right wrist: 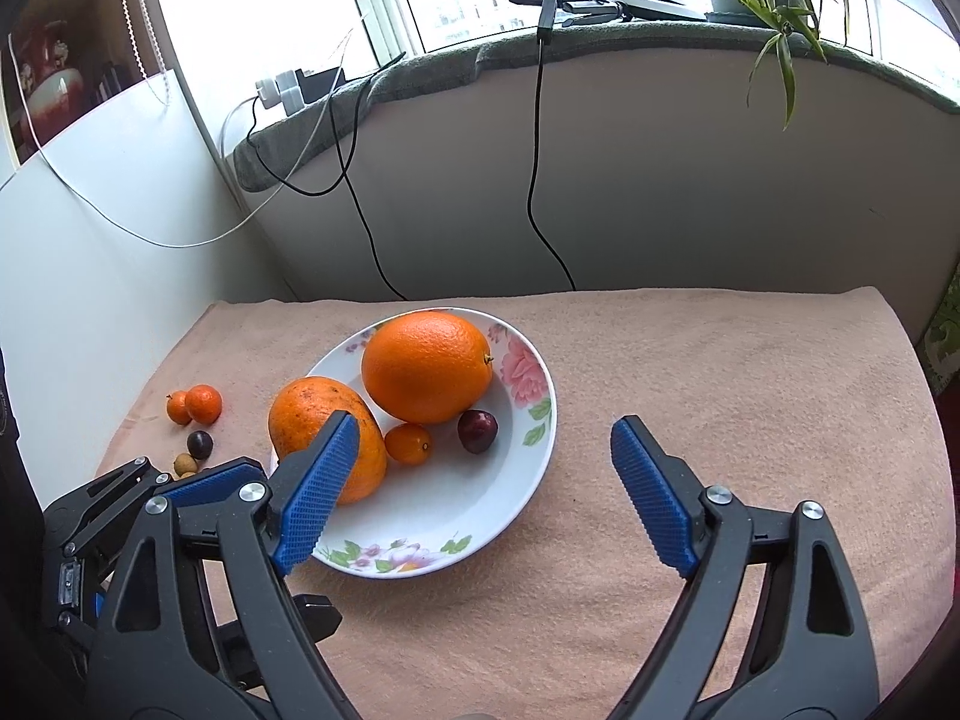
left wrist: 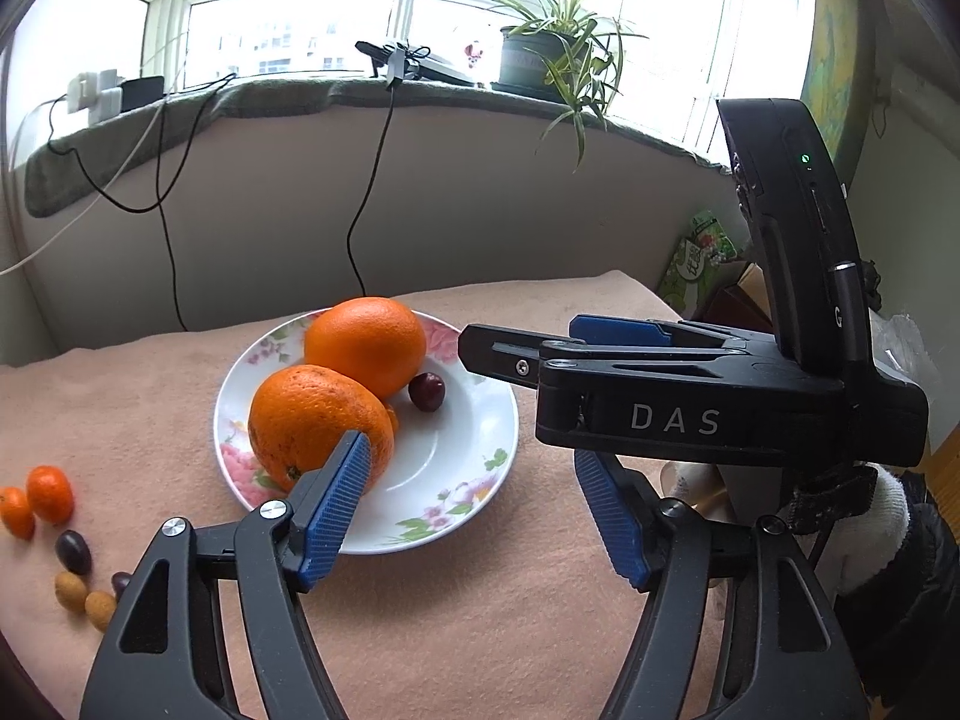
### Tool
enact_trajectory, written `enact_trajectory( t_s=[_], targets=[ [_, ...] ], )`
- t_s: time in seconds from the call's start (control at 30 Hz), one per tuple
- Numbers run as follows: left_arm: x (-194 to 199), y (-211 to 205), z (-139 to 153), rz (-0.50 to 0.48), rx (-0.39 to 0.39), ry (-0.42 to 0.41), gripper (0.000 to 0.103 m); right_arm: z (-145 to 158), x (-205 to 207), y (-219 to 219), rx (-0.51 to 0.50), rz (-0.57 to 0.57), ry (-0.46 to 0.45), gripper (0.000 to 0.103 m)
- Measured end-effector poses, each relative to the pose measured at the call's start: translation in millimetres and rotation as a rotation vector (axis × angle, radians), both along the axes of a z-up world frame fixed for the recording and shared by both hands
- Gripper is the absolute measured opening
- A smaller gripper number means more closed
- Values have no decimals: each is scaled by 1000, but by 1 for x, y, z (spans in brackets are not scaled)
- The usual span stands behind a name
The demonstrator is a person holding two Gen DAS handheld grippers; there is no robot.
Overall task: Organize fruits
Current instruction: 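Withdraw both open tools from the plate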
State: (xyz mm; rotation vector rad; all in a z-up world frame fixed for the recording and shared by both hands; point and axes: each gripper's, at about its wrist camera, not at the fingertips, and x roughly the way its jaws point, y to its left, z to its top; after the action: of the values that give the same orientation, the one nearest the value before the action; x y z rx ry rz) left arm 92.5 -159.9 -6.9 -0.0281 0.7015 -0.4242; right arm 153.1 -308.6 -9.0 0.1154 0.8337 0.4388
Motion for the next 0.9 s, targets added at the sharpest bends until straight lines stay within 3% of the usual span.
enact_trajectory(
  t_s=[0.9],
  targets=[
    [-46,71,9,106,-14,-38,71,30,-48,48,34,75,-43,88]
  ],
)
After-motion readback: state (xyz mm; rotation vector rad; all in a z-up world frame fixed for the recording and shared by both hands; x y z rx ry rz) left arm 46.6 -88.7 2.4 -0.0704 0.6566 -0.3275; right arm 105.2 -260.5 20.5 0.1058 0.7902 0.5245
